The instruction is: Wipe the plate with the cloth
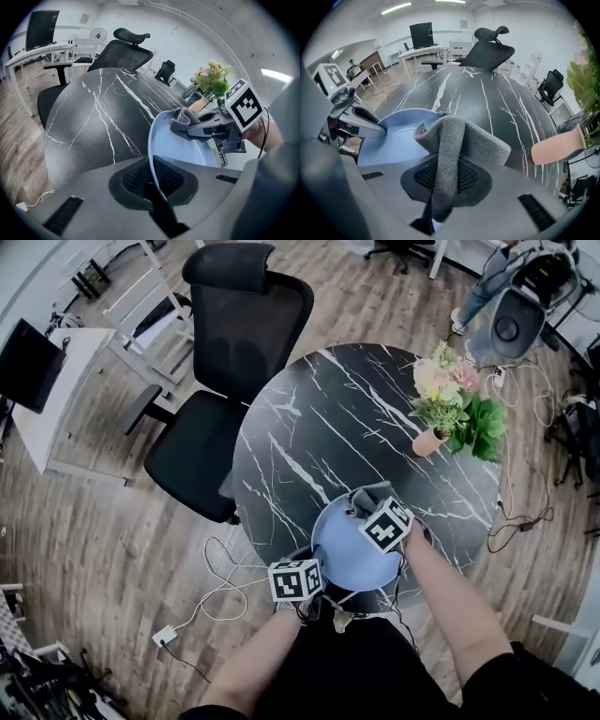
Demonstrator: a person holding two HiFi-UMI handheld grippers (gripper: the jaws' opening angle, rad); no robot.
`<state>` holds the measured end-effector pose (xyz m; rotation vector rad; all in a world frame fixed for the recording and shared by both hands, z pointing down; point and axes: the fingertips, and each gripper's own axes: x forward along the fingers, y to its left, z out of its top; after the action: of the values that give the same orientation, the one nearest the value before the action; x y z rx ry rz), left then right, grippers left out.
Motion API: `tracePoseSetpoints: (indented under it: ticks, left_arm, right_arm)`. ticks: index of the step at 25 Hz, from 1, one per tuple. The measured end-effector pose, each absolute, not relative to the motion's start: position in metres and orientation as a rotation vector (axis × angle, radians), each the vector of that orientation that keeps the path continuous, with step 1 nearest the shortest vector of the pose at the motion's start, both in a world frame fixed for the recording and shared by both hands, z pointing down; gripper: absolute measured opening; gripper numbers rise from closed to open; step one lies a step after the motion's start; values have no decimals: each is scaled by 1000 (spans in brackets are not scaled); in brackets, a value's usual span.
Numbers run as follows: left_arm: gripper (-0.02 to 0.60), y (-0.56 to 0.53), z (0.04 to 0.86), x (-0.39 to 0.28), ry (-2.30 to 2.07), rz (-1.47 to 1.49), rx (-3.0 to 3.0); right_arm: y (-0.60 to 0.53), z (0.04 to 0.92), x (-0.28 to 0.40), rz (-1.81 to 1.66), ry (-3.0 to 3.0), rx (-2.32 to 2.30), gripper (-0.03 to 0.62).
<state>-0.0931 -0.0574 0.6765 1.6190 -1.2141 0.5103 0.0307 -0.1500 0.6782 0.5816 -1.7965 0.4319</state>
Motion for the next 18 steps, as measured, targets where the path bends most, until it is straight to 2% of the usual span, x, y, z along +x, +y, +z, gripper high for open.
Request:
tracePoseSetpoints:
  ticks: [18]
  left_arm:
    - [38,-59,678,-95,-1235,486,1602]
  right_arm:
    - [-105,677,-48,348,-1961,431,58]
